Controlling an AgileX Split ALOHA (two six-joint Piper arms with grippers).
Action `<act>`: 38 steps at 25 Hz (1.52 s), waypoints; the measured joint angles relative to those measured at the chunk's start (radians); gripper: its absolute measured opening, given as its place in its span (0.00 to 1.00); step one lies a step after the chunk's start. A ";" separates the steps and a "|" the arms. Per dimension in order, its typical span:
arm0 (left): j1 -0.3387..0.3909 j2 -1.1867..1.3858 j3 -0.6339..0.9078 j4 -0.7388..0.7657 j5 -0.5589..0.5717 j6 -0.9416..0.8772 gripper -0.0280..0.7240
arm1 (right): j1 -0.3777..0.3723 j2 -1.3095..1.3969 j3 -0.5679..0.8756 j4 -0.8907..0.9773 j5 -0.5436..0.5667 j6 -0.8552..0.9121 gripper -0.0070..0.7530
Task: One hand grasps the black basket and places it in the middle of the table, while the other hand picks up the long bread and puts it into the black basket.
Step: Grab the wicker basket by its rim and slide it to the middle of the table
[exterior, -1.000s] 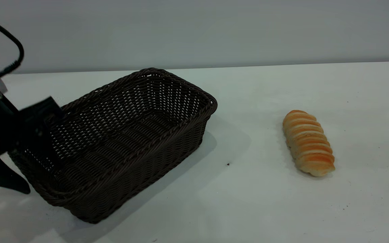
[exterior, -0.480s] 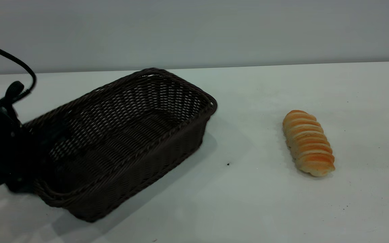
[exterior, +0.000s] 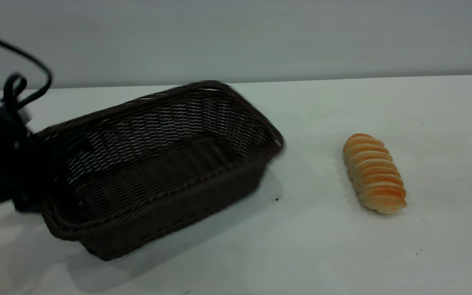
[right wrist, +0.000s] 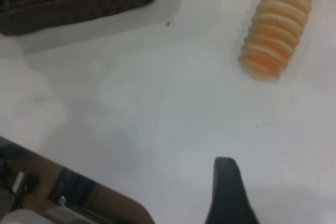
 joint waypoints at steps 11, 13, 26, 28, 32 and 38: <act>0.000 0.141 -0.371 -0.039 0.295 0.406 0.22 | 0.000 0.000 0.000 -0.009 0.010 0.000 0.66; 0.000 0.188 -0.410 -0.034 0.312 0.409 0.22 | 0.000 0.000 0.000 -0.009 0.010 0.000 0.66; 0.000 0.264 -0.437 -0.035 0.325 0.385 0.22 | 0.000 0.000 0.000 -0.009 0.011 0.001 0.66; 0.000 0.264 -0.437 -0.035 0.325 0.384 0.23 | 0.000 0.000 0.000 -0.009 0.011 0.001 0.66; 0.000 0.264 -0.440 -0.046 0.325 0.382 0.37 | 0.000 0.000 0.000 -0.009 0.011 0.001 0.66; 0.000 0.238 -0.440 -0.047 0.323 0.382 0.56 | 0.000 0.000 0.000 -0.009 0.011 0.001 0.66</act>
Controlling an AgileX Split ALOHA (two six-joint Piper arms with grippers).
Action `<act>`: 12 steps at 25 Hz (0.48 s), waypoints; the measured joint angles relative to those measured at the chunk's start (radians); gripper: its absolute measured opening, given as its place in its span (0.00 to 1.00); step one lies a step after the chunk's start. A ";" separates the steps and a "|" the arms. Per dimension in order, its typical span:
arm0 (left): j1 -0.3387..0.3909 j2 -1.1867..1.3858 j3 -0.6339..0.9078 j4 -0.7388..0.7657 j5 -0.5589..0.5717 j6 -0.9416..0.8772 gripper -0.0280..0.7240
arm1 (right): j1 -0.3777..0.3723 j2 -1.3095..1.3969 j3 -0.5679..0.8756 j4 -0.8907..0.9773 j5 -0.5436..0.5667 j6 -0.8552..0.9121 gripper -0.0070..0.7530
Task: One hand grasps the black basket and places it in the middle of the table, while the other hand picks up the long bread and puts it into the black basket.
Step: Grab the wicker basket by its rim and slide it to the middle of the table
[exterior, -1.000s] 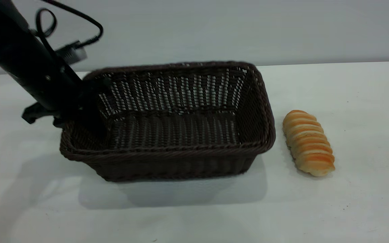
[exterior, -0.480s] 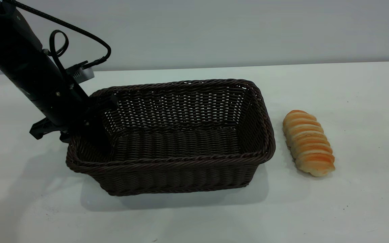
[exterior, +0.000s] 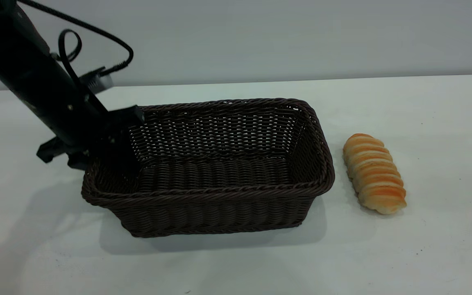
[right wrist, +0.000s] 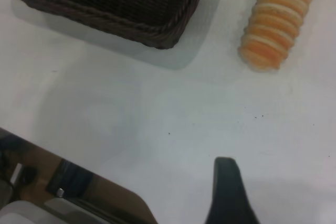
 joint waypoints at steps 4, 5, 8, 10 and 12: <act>0.000 -0.052 0.000 0.011 0.016 0.000 0.59 | 0.000 0.000 0.000 0.000 0.000 0.000 0.66; 0.000 -0.065 0.000 0.020 0.029 0.000 0.59 | 0.000 0.000 0.000 0.000 0.000 0.000 0.66; 0.000 -0.105 0.000 0.057 0.083 -0.005 0.59 | 0.000 0.000 0.000 0.000 0.000 0.000 0.66; 0.000 -0.135 0.000 0.096 0.116 -0.023 0.59 | 0.000 0.000 0.000 0.000 0.000 0.000 0.66; 0.000 -0.169 0.000 0.148 0.138 -0.059 0.59 | 0.000 0.000 0.000 0.000 0.000 0.000 0.66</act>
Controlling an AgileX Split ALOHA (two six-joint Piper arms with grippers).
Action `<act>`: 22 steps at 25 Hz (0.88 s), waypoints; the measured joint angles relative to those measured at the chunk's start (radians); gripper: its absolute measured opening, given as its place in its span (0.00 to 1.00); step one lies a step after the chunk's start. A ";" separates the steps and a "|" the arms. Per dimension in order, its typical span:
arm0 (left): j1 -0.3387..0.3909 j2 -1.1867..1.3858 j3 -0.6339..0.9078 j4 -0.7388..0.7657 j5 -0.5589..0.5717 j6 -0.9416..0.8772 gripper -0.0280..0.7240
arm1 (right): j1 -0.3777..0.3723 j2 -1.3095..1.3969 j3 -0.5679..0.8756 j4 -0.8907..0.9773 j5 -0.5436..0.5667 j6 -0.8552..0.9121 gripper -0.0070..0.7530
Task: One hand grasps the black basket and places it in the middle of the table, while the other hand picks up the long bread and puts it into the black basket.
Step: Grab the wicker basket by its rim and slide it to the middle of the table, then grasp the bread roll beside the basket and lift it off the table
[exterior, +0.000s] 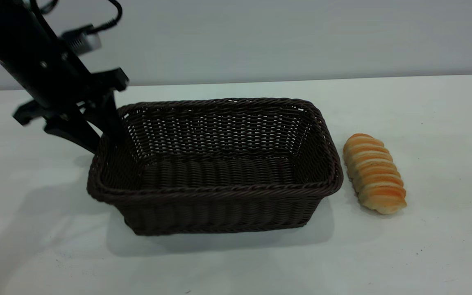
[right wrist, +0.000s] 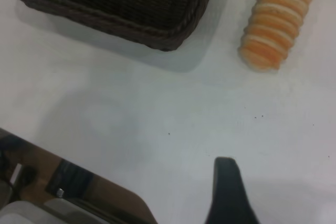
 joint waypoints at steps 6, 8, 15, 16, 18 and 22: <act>0.000 -0.120 0.000 0.205 0.037 -0.136 0.59 | 0.000 0.000 0.000 0.007 0.000 -0.001 0.66; 0.000 -0.163 0.000 0.256 0.050 -0.172 0.59 | 0.000 0.004 0.000 0.041 -0.006 -0.018 0.66; 0.000 -0.356 0.000 0.294 0.080 -0.200 0.59 | 0.000 0.172 0.000 0.268 -0.131 -0.181 0.66; 0.000 -0.392 0.000 0.291 0.083 -0.200 0.59 | 0.000 0.211 0.000 0.307 -0.165 -0.210 0.66; 0.000 -0.464 0.000 0.288 0.085 -0.200 0.59 | 0.000 0.312 -0.011 0.371 -0.217 -0.267 0.66; 0.000 -0.581 0.000 0.298 0.098 -0.183 0.59 | 0.000 0.519 -0.081 0.455 -0.260 -0.369 0.66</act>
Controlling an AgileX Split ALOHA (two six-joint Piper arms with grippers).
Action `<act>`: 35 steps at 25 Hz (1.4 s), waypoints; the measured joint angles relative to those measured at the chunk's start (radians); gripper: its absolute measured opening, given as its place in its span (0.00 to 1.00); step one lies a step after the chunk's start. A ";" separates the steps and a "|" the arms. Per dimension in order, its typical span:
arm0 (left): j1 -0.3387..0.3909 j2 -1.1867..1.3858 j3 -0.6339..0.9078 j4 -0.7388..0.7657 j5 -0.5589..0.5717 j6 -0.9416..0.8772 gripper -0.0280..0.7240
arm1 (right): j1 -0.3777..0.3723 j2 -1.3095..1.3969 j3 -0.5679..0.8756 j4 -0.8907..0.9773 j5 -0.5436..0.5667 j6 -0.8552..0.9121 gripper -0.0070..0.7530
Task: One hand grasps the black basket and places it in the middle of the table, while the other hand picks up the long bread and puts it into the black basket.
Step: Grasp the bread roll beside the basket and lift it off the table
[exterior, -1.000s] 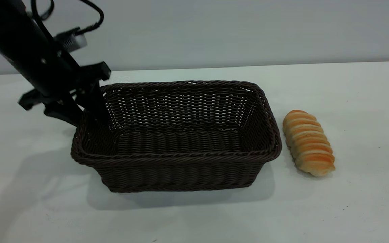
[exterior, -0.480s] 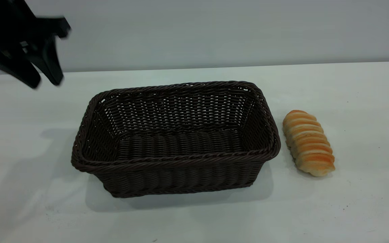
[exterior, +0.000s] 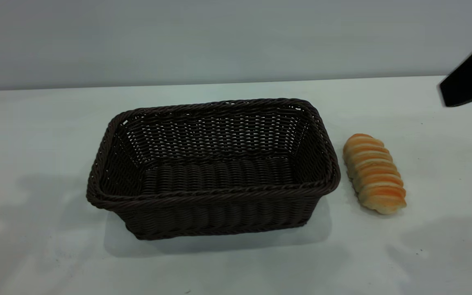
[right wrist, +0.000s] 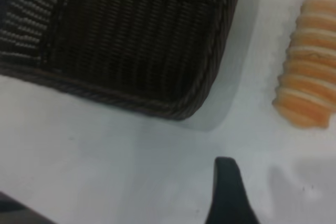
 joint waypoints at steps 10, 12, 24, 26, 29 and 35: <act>0.000 -0.110 0.002 0.013 0.096 0.006 0.59 | 0.000 0.451 -0.192 0.069 -0.193 -0.154 0.66; 0.000 -0.110 0.003 0.013 0.114 0.006 0.59 | 0.000 0.520 -0.216 0.121 -0.221 -0.193 0.66; 0.000 -0.110 0.005 -0.006 0.151 0.000 0.59 | 0.096 0.811 -0.322 0.444 -0.306 -0.500 0.58; 0.000 -0.110 0.005 -0.009 0.153 0.000 0.59 | 0.098 0.833 -0.332 0.476 -0.300 -0.521 0.52; 0.000 -0.110 0.005 -0.010 0.162 0.006 0.59 | 0.098 0.838 -0.334 0.488 -0.303 -0.525 0.34; 0.000 -0.110 0.005 -0.010 0.171 0.006 0.59 | 0.100 0.750 -0.325 0.460 -0.377 -0.525 0.07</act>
